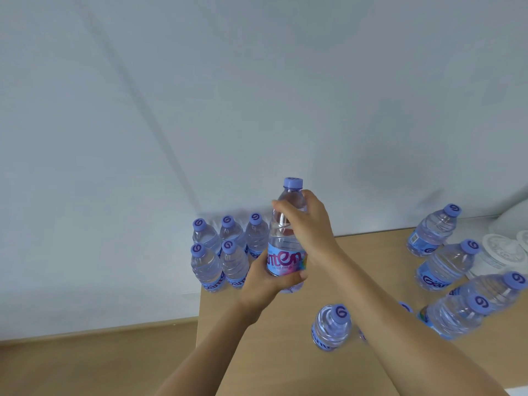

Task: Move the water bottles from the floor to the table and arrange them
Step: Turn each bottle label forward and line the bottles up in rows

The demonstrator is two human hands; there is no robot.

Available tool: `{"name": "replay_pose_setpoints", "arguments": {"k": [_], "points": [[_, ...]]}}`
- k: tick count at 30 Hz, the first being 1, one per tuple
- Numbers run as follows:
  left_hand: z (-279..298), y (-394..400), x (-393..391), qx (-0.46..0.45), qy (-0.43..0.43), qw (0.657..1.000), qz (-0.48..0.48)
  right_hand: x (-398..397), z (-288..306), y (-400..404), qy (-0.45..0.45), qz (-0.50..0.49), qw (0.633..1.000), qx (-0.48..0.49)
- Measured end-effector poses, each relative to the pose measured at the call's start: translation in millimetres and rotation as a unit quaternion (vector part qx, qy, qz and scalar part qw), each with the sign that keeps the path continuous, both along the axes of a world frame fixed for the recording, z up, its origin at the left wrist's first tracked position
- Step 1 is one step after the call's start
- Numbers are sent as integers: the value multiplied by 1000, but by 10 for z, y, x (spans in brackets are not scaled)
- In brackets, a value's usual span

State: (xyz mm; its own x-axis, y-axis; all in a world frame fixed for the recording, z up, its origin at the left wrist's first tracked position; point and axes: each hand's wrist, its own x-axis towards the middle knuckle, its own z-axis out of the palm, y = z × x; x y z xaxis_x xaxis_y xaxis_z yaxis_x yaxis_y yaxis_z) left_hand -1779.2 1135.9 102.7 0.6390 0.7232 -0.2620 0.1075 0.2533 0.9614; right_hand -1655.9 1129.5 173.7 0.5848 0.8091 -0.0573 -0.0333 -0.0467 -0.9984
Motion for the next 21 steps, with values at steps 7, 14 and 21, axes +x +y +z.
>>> {"name": "replay_pose_setpoints", "arguments": {"k": [7, 14, 21], "points": [[72, -127, 15, 37, 13, 996, 81, -109, -62, -32, -3, -37, 999, 3], [99, -244, 49, 52, 13, 992, 116, -117, -24, -78, -40, -31, 999, -12], [165, -171, -39, 15, 1, 999, 35, -12, 138, -92, -3, 56, 998, 15]]}}
